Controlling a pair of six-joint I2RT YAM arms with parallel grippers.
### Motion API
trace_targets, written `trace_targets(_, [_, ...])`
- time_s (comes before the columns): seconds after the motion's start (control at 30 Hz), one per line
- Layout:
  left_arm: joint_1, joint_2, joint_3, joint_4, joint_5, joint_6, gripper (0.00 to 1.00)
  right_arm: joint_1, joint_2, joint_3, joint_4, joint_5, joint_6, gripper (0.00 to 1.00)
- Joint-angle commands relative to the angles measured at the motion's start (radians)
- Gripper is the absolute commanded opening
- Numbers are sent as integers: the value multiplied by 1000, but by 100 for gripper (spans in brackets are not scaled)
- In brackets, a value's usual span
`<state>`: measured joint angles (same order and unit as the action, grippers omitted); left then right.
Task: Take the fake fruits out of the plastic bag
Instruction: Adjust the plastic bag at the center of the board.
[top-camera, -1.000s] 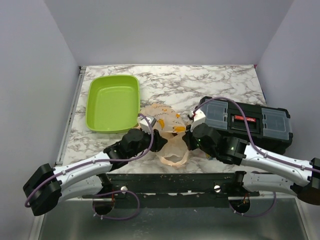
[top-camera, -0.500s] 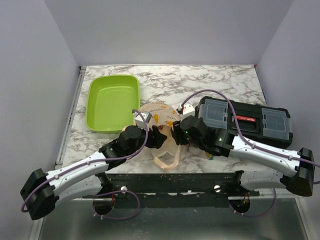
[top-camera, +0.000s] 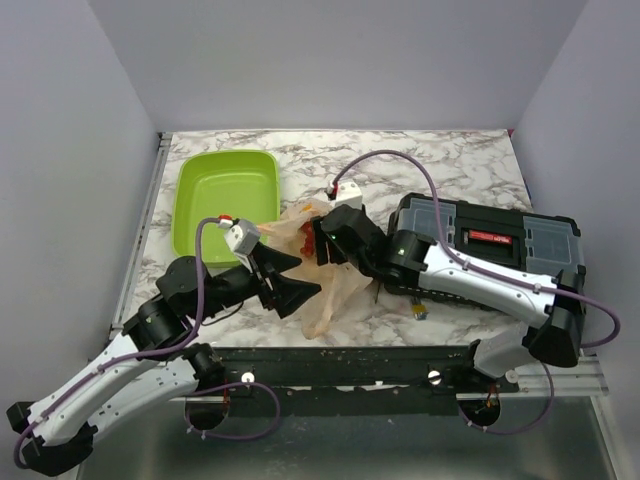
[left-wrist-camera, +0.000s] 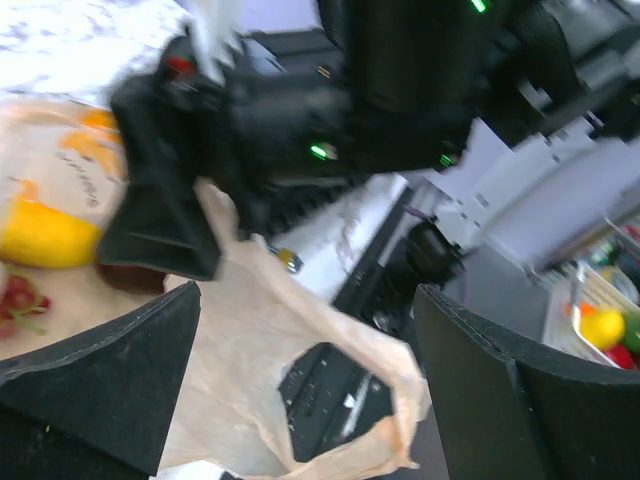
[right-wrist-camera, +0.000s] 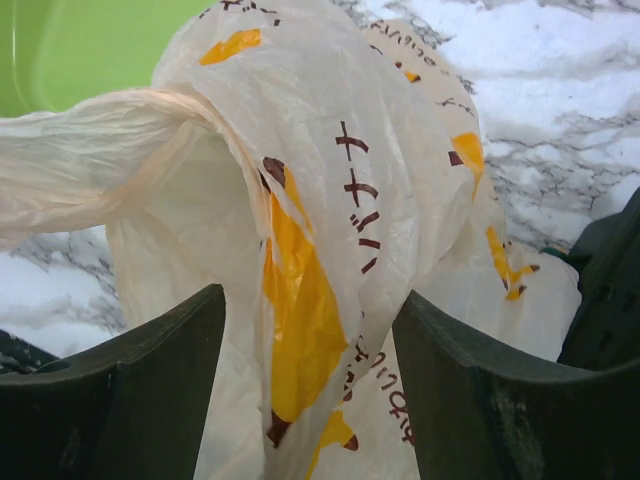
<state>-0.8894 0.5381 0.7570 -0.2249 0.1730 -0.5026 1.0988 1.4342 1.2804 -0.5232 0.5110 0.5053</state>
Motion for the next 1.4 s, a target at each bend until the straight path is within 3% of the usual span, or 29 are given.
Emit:
trace_targets(0.0, [4, 27, -40, 39, 255, -63, 87, -14, 76, 113, -51, 69, -1, 61])
trace_targets(0.1, [4, 58, -73, 85, 276, -87, 84, -24, 96, 149, -54, 76, -13, 48])
trace_targets(0.2, [5, 76, -91, 54, 153, -105, 78, -24, 89, 157, -51, 49, -37, 39])
trace_targets(0.3, [6, 87, -115, 11, -91, -152, 64, -24, 64, 122, -37, 24, -44, 35])
trace_targets(0.47, [8, 110, -119, 27, -165, -135, 58, -25, 23, 62, -21, -22, -43, 32])
trace_targets(0.53, [9, 84, -138, 67, -140, -117, 62, -25, 10, 52, -22, -27, -47, 37])
trace_targets(0.63, [9, 20, -173, 118, -83, -80, 78, -25, 0, 46, -26, -30, -55, 58])
trace_targets(0.77, [10, -31, -192, 101, -85, -74, 86, -25, 0, 34, -31, -74, -62, 78])
trace_targets(0.93, [13, -17, -181, 56, -128, -92, 81, -25, -11, 7, -35, -108, -56, 81])
trace_targets(1.0, [15, -1, -173, 38, -150, -95, 74, -24, -24, 4, -37, -122, -57, 75])
trace_targets(1.23, [17, 123, -186, 139, -164, -86, 51, -25, -66, 2, -25, -159, -53, 21])
trace_targets(1.33, [15, 194, -210, 218, -229, -99, 38, -25, -67, 3, -6, -193, -59, 3])
trace_targets(1.37, [15, 212, -230, 273, -253, -107, 36, -24, -65, 5, -3, -196, -62, 1])
